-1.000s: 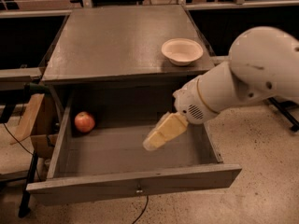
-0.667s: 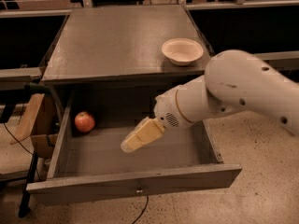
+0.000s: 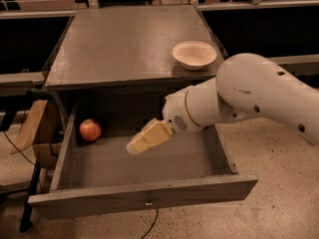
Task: Pick apple from top drawer and place on counter
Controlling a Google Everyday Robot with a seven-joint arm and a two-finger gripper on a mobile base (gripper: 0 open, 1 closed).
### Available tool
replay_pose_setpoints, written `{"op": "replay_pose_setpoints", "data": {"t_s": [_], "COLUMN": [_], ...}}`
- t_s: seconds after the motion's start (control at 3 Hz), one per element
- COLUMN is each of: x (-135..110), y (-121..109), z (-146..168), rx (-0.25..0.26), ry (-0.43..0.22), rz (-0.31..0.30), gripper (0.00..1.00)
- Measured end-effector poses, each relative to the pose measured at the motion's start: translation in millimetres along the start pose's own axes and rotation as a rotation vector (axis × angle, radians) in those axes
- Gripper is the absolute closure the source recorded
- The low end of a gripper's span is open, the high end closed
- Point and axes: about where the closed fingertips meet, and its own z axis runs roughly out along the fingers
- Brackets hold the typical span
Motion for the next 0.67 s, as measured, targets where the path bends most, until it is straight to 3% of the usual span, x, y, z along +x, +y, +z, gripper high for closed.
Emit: {"op": "replay_pose_setpoints", "data": {"t_s": [0.33, 0.67], "x": [-5, -15], "y": [0, 2], "z": [31, 98], "rx": [-0.057, -0.127], "ry": [-0.068, -0.146], "rz": [-0.02, -0.06], "gripper": [0.0, 0.0]}}
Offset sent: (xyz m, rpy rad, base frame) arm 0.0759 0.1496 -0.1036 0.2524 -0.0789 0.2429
